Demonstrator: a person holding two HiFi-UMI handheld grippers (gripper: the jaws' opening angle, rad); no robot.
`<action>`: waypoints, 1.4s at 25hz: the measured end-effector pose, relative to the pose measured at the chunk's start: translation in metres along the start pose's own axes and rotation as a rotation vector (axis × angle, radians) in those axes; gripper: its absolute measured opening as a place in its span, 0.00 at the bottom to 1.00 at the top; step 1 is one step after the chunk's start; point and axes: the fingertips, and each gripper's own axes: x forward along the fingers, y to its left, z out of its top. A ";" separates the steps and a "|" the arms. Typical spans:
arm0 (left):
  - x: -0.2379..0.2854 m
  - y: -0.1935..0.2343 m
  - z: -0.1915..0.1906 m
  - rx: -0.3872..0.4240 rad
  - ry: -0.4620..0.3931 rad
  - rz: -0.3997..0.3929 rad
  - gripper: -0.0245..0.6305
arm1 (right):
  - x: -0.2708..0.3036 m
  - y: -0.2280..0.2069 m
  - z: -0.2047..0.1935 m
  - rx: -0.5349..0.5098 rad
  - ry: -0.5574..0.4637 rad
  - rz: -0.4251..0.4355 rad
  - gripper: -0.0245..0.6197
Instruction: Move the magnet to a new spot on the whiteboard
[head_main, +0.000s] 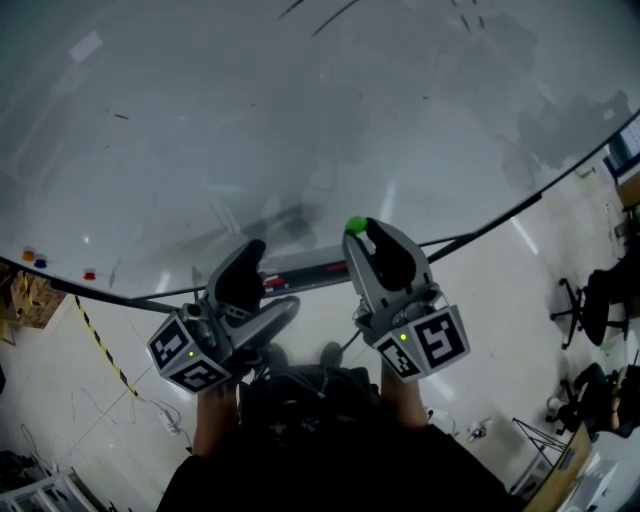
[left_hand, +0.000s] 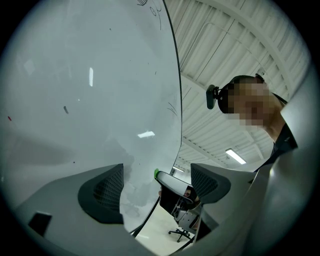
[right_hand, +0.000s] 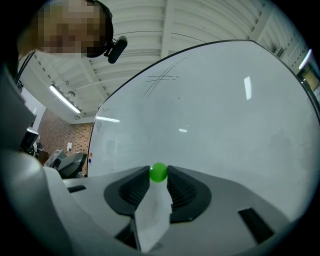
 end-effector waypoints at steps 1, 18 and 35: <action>0.000 0.000 -0.001 -0.002 -0.002 0.005 0.67 | -0.001 0.001 0.001 0.005 -0.002 0.007 0.25; 0.001 -0.003 -0.002 0.032 -0.013 0.050 0.67 | -0.008 0.006 0.007 0.008 -0.013 0.060 0.25; 0.001 -0.004 -0.001 0.020 -0.024 0.030 0.67 | -0.008 0.003 0.011 -0.054 -0.012 0.011 0.25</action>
